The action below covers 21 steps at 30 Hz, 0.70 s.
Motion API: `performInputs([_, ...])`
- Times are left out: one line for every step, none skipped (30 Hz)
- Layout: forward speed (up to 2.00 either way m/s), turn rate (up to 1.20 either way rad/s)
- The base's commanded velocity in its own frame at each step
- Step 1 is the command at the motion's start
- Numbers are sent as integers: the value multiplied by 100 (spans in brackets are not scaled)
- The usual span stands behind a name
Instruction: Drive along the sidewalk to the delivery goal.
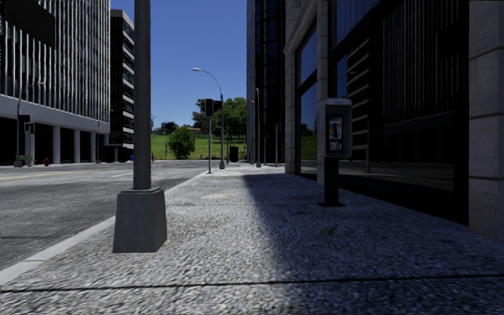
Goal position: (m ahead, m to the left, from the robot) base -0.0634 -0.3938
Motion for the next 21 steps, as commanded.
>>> performInputs([200, 0])
performInputs([200, 0])
performInputs([200, 0])
performInputs([200, 0])
performInputs([200, 0])
performInputs([200, 0])
performInputs([200, 0])
performInputs([200, 0])
performInputs([200, 0])
performInputs([200, 0])
performInputs([200, 0])
performInputs([200, 0])
performInputs([200, 0])
performInputs([200, 0])
performInputs([200, 0])
performInputs([200, 0])
performInputs([200, 0])
performInputs([200, 0])
performInputs([200, 0])
performInputs([198, 0])
performInputs([127, 0])
